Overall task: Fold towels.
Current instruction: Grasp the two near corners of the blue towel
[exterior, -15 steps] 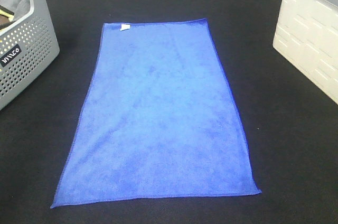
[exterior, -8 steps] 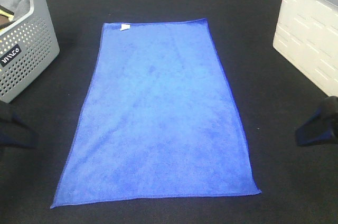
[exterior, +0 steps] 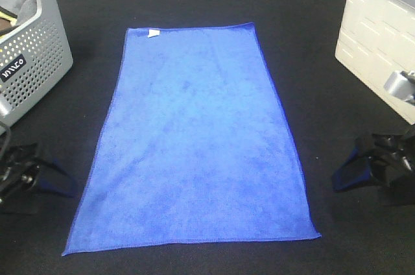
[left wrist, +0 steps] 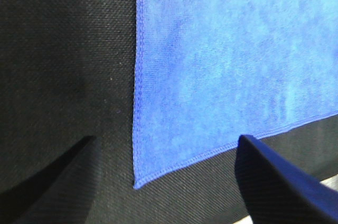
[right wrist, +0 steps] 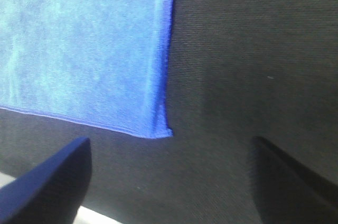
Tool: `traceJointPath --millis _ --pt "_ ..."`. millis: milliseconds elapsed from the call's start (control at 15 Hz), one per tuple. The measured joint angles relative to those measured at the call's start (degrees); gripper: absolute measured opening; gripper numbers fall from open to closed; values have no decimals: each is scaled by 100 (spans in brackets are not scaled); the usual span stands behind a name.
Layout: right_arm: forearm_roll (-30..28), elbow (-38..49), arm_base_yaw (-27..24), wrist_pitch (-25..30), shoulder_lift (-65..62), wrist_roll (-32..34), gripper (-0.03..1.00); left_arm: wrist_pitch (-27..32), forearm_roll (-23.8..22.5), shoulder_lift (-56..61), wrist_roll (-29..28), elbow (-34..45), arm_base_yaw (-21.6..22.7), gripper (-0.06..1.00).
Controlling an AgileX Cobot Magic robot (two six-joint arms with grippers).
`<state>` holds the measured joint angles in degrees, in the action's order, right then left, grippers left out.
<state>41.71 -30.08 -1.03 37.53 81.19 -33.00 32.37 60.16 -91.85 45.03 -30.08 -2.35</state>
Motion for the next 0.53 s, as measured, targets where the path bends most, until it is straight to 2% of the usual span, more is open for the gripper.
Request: traceJointPath --millis 267,533 --pt "1054 -11 0 -241 865 -1014 76 -739 160 -470 80 -6 -550 68" --pt "1782 -17 0 -447 1576 -1799 76 -859 539 -945 246 -178 -756 68"
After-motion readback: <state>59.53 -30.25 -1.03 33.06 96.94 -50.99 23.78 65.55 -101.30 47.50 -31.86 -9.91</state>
